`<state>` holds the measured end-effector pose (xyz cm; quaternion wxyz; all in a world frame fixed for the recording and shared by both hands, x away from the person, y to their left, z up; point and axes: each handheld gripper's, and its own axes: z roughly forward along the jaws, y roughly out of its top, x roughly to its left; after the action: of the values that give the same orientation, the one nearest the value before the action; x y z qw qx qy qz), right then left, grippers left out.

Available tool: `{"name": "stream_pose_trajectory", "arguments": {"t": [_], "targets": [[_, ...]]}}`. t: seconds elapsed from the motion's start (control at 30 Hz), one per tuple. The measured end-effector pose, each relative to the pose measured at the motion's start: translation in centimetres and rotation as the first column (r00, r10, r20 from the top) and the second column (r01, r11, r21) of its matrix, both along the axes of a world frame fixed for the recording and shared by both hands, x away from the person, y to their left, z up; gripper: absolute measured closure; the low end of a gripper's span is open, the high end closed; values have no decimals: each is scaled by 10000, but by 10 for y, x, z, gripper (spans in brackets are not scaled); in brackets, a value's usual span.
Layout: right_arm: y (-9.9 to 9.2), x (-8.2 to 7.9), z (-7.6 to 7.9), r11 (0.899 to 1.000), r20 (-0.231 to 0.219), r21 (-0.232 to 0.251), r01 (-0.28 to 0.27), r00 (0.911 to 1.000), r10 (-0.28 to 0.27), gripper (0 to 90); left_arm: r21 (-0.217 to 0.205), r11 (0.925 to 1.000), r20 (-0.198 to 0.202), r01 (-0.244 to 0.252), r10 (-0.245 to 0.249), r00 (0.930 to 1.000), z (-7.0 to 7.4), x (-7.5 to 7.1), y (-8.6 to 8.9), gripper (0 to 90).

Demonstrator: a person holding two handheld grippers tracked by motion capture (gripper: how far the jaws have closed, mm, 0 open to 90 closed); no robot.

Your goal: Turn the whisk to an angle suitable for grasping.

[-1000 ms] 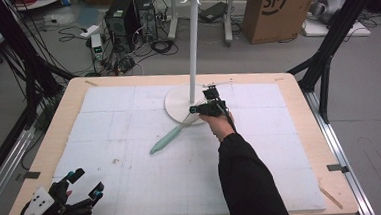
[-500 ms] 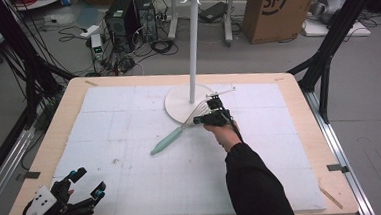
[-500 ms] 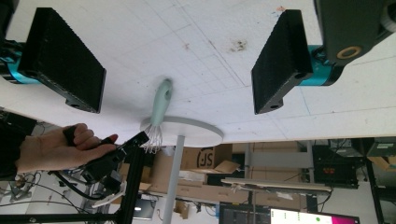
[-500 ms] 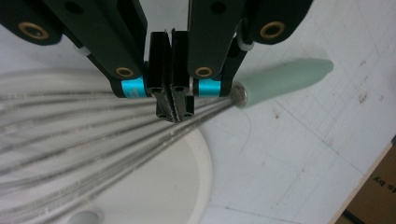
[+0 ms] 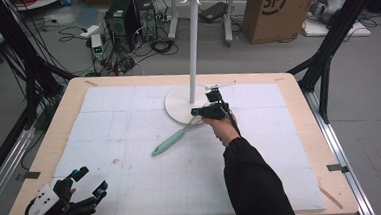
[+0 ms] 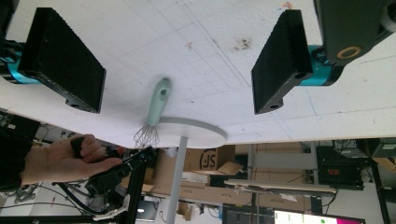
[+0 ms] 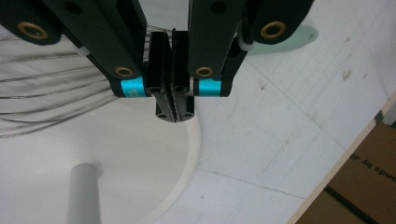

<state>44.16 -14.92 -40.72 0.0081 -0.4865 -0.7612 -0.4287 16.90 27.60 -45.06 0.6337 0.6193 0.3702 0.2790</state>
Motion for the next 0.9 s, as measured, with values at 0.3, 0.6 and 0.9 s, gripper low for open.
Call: {"name": "stream_pose_trajectory", "arguments": {"t": [0.3,0.6,0.9], "targets": [[-6,5,-5,9989,-135,-276,382,9992,-386,891,-117,9999,26,-75,76,10000,0,-1,2,183],[-6,-8,-7,9988,-299,-473,101,9995,-115,891,-39,10000,47,-3,3,10000,0,0,-1,183],[-11,-23,-8,9957,-686,-924,-70,9976,6,874,-7,9998,62,182,-182,9998,1,3,-6,183]]}}
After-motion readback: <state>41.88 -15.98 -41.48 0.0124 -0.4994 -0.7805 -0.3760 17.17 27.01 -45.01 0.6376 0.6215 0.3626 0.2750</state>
